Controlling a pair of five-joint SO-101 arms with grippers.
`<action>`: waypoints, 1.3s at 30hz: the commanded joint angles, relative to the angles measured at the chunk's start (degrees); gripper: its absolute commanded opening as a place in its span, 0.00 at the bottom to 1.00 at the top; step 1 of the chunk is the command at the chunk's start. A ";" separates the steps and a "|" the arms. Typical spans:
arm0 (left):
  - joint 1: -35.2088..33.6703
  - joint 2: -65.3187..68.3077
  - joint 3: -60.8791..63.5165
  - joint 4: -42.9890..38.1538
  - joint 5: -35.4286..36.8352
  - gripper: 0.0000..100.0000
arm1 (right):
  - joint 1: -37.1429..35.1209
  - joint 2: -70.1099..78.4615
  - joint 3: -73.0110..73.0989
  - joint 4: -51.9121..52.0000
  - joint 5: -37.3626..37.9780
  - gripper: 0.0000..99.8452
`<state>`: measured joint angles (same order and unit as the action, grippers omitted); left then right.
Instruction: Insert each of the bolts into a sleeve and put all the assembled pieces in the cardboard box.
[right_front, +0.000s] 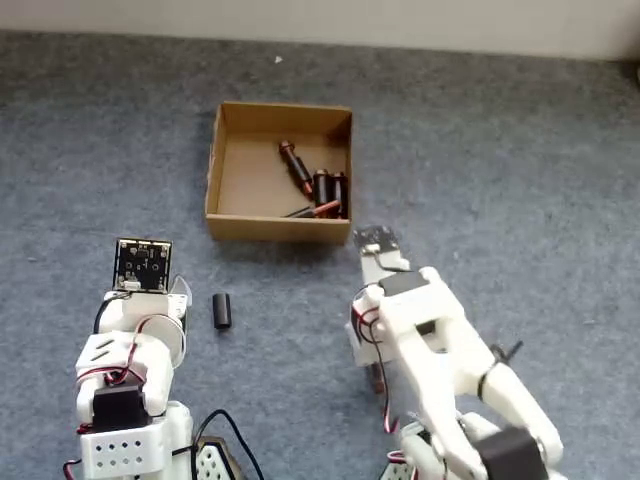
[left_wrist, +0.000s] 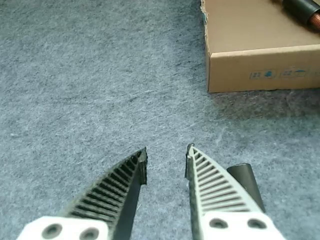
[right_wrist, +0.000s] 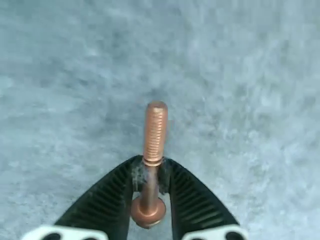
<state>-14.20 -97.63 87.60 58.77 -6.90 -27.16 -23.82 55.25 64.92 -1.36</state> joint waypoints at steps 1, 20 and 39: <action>-0.57 -0.40 -0.31 -1.32 0.00 0.15 | -2.95 -8.84 -0.92 -0.75 8.26 0.00; -1.19 -0.40 -0.66 -1.49 -0.09 0.15 | -10.95 -0.22 -1.10 -28.62 72.26 0.00; -4.00 -0.48 -1.01 -1.58 0.00 0.15 | -15.60 0.31 -6.20 -28.62 54.15 0.13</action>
<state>-17.27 -97.63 87.60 58.42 -6.90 -42.29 -19.52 52.88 37.32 59.38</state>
